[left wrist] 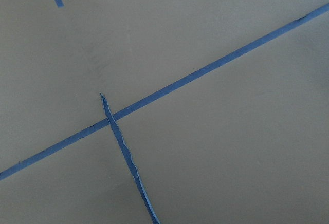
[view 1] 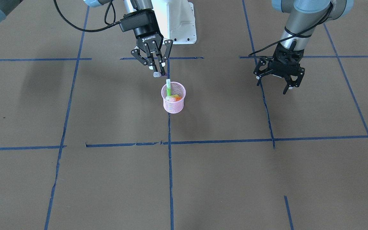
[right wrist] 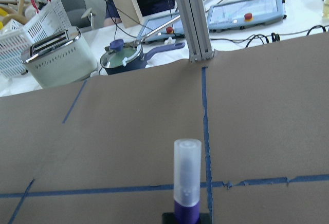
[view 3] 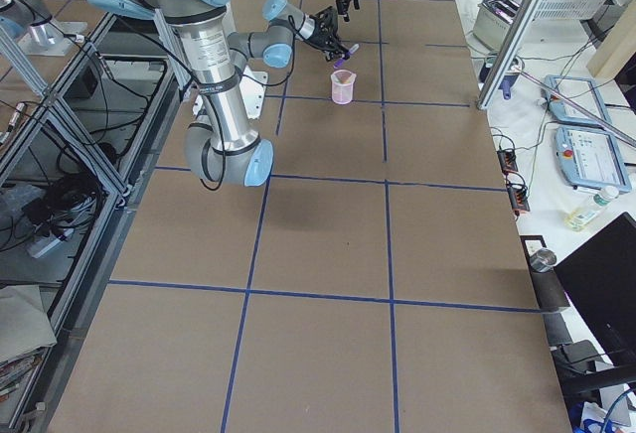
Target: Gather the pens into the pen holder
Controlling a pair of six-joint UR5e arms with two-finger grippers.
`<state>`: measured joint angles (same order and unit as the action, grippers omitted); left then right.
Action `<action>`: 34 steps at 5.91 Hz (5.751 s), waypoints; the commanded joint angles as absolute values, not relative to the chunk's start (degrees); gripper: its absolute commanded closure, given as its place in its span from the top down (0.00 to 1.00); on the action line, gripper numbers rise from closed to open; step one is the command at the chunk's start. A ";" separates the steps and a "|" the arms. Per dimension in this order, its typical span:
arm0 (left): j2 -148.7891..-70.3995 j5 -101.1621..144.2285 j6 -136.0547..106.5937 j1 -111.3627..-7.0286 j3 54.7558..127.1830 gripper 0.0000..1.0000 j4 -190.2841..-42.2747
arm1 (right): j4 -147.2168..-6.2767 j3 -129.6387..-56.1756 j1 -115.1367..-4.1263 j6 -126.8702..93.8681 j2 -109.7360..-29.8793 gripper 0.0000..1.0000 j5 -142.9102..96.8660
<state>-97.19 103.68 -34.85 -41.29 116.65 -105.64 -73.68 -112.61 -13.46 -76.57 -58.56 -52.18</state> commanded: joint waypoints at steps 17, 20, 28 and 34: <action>-95.73 127.56 -13.67 -61.11 101.46 1.00 -104.94 | -66.97 -107.06 -47.21 -52.95 -78.97 0.99 -116.70; -88.44 129.99 -7.82 -77.99 98.18 1.00 -104.68 | -67.15 -98.14 -70.67 -32.59 -87.52 0.99 -133.02; -84.57 134.03 1.76 -89.91 100.64 1.00 -86.22 | -84.82 -87.01 -93.69 13.18 -95.44 1.00 -135.70; -84.55 133.95 1.41 -89.03 99.40 1.00 -86.84 | -106.46 -101.08 -86.62 6.68 -93.43 1.00 -132.89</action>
